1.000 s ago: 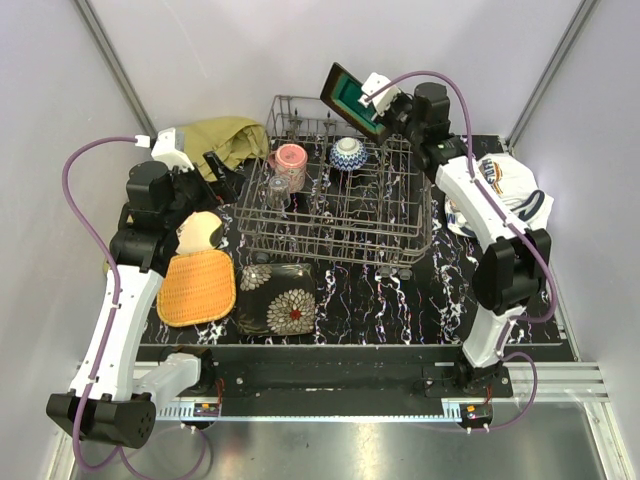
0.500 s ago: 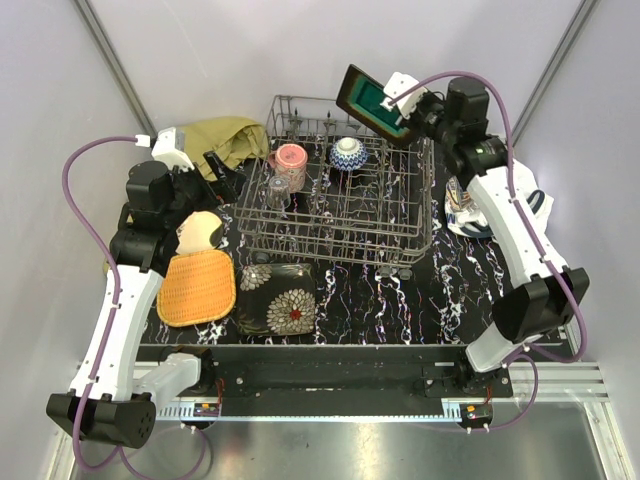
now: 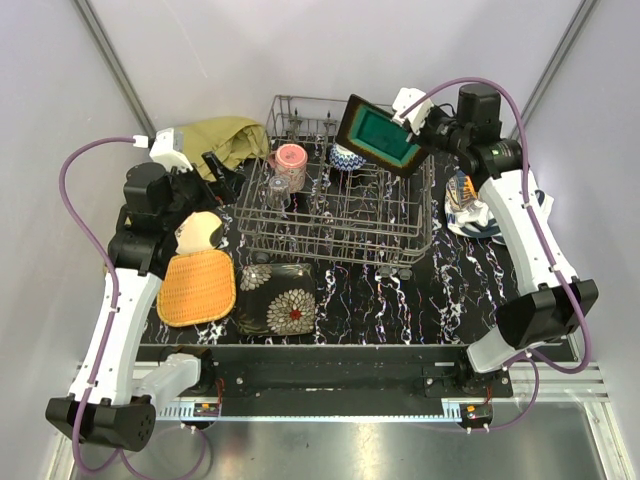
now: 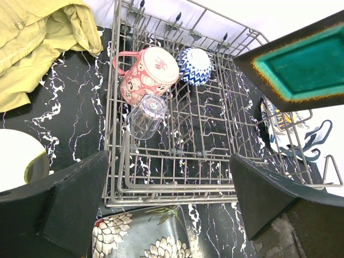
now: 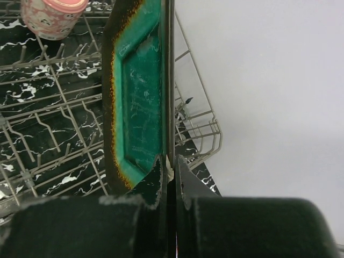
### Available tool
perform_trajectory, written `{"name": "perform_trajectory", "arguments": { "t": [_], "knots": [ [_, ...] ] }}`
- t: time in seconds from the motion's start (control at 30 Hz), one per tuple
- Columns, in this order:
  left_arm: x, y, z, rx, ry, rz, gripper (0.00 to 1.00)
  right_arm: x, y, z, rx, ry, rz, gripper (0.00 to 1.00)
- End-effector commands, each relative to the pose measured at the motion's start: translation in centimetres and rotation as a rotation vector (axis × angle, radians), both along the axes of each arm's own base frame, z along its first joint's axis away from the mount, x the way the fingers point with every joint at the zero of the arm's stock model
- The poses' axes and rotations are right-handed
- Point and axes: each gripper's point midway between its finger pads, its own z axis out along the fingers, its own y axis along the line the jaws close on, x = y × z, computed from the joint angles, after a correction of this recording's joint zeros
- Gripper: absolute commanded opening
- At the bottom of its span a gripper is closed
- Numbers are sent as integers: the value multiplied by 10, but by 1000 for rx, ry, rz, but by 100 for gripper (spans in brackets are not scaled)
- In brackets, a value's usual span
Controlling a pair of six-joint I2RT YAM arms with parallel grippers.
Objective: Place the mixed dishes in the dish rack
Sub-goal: Insert the plate into the dish rack
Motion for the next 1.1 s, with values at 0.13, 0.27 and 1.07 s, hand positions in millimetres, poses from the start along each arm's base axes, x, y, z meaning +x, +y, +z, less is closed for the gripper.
{"name": "perform_trajectory", "arguments": {
  "t": [0.13,0.27,1.07],
  "knots": [
    [0,0,14,-5,-60,-5,99,-5,-2,106,19,-314,48,0],
    [2,1,12,-1,-55,0,99,2,3,92,-15,-282,79,0],
    [9,-1,-1,4,-29,-11,99,31,18,11,-168,-137,99,0]
  ]
}}
